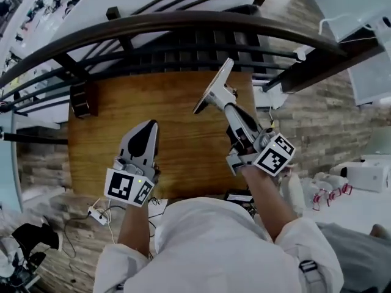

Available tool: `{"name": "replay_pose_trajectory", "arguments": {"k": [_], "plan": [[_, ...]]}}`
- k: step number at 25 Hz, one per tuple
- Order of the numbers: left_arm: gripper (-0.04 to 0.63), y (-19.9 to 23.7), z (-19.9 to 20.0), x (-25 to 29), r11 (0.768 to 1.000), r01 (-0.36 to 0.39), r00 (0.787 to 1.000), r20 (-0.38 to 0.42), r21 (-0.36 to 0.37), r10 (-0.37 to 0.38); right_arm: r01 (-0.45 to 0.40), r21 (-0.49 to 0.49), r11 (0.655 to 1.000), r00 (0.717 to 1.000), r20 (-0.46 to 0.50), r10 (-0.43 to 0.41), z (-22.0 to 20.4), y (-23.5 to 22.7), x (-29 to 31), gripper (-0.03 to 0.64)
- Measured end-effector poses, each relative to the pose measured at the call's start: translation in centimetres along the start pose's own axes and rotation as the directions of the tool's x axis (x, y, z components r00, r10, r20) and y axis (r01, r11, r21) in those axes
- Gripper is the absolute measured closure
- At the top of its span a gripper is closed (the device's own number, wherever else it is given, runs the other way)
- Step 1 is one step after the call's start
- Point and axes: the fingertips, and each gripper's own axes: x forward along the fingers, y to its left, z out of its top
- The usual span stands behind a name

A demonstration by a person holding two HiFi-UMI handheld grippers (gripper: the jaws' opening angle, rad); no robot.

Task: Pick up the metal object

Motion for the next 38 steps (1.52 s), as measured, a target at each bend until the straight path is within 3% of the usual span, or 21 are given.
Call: {"name": "replay_pose_trajectory", "arguments": {"k": [5, 11, 17, 30, 33, 38], "plan": [[0.588, -0.3, 6.2, -0.9, 0.999, 0.012, 0.998, 0.067, 0.039, -0.014, -0.007, -0.192, 0.981, 0.997, 0.07, 0.021, 4.2, 4.3, 0.2, 0.587], [0.588, 0.1, 10.9, -1.1, 0.996, 0.035, 0.991, 0.123, 0.085, -0.046, 0.018, -0.386, 0.922, 0.99, 0.135, 0.037, 6.8, 8.1, 0.3, 0.588], [0.588, -1.1, 10.0, 0.2, 0.996, 0.076, 0.991, 0.108, 0.053, -0.081, 0.053, -0.436, 0.899, 0.987, 0.161, 0.02, 6.1, 8.2, -0.9, 0.589], [0.588, -3.4, 11.8, 0.5, 0.989, 0.11, 0.983, 0.134, 0.097, -0.123, 0.15, -0.72, 0.678, 0.979, 0.203, -0.001, 7.9, 11.6, -1.8, 0.589], [0.588, -4.0, 11.7, 0.2, 0.987, 0.095, 0.986, 0.127, 0.127, -0.111, 0.162, -0.731, 0.663, 0.977, 0.213, -0.005, 8.0, 12.0, -2.3, 0.589], [0.588, -5.0, 11.1, -0.2, 0.984, 0.062, 0.989, 0.125, 0.168, -0.084, 0.188, -0.715, 0.673, 0.973, 0.228, -0.029, 7.8, 11.5, -3.6, 0.589]]}}
